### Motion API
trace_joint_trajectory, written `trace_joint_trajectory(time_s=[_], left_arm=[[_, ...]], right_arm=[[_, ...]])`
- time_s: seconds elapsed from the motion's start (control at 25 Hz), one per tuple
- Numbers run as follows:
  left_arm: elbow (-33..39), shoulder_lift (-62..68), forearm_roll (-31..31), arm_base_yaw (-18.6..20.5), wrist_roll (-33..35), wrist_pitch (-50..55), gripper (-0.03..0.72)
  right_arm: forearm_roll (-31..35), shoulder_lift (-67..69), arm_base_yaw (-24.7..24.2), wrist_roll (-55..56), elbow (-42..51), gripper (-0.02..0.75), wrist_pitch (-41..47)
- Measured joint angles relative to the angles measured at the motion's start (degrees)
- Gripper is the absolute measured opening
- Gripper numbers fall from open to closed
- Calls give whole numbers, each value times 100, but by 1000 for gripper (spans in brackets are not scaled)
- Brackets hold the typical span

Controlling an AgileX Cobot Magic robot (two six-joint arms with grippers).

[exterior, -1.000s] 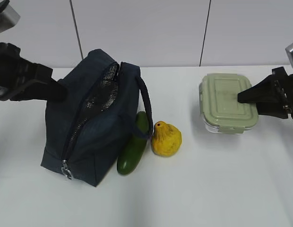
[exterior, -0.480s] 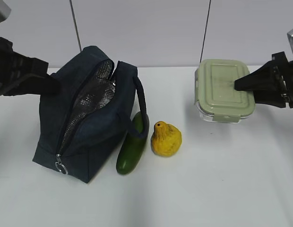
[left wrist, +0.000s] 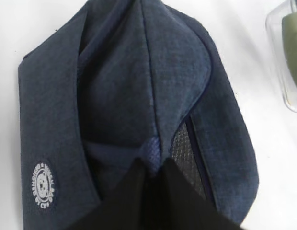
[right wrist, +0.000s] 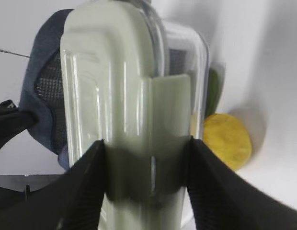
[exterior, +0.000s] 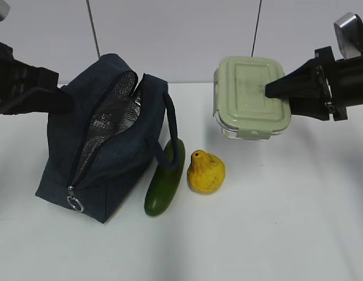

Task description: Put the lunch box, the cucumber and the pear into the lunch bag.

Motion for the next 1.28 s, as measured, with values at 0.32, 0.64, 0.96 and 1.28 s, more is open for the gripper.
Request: trace_joint_trajectory(time_s=[0.32, 0.64, 0.96, 1.28], left_arm=[[0, 0, 6, 0, 0, -4, 12], [0, 0, -59, 0, 0, -4, 12], [0, 0, -197, 0, 0, -6, 12], [0, 0, -197, -6, -6, -10, 11]], right_arm=[[262, -156, 666, 230, -529, 383, 34], [648, -156, 1273, 254, -694, 383, 92], [911, -156, 1882, 144, -694, 383, -550], [1458, -35, 2242, -168, -694, 383, -1259]])
